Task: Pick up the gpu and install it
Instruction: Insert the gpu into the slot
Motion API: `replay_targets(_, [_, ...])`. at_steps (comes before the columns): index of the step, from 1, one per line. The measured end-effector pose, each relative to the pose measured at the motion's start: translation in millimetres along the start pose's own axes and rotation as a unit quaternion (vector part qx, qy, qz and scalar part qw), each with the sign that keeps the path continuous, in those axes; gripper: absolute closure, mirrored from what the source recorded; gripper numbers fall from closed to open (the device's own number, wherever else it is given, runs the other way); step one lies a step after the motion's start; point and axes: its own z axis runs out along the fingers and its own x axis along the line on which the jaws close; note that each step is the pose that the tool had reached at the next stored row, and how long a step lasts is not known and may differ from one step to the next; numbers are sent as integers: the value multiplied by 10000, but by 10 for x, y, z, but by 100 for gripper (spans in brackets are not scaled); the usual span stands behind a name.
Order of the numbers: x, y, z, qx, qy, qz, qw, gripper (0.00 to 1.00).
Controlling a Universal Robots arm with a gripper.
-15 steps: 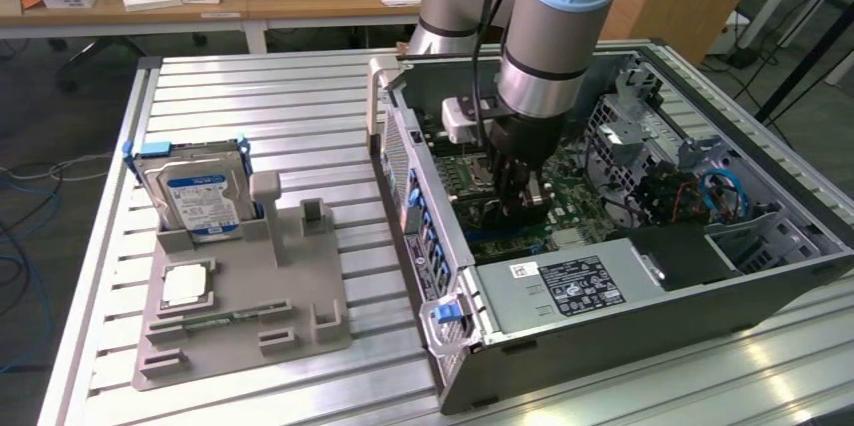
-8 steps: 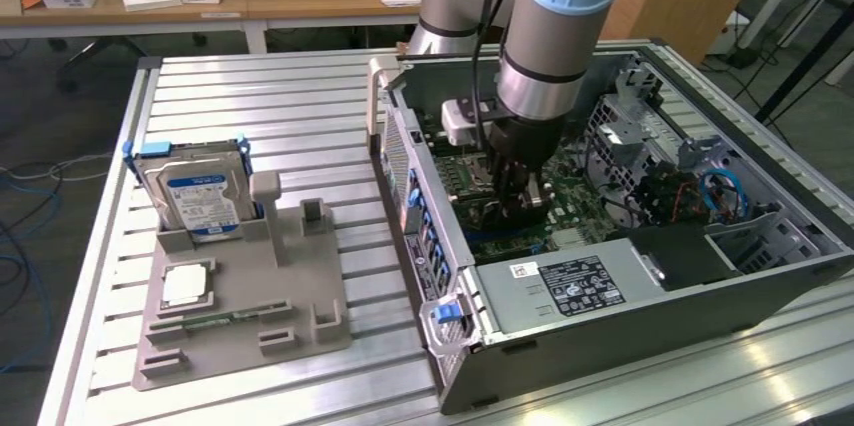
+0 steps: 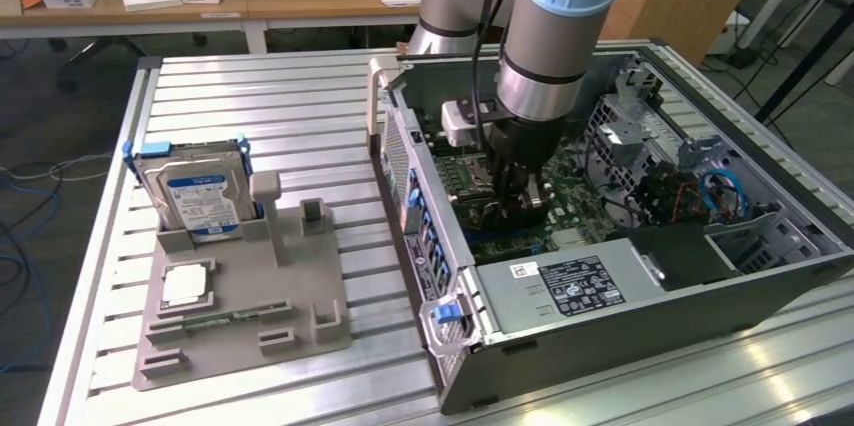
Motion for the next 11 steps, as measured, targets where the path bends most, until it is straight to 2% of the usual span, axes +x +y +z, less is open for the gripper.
replay_targets(4, [12,-2,5,2,-7,-1,10000,73])
replay_targets(11, [35,0,2,-3,-1,0,10000,73])
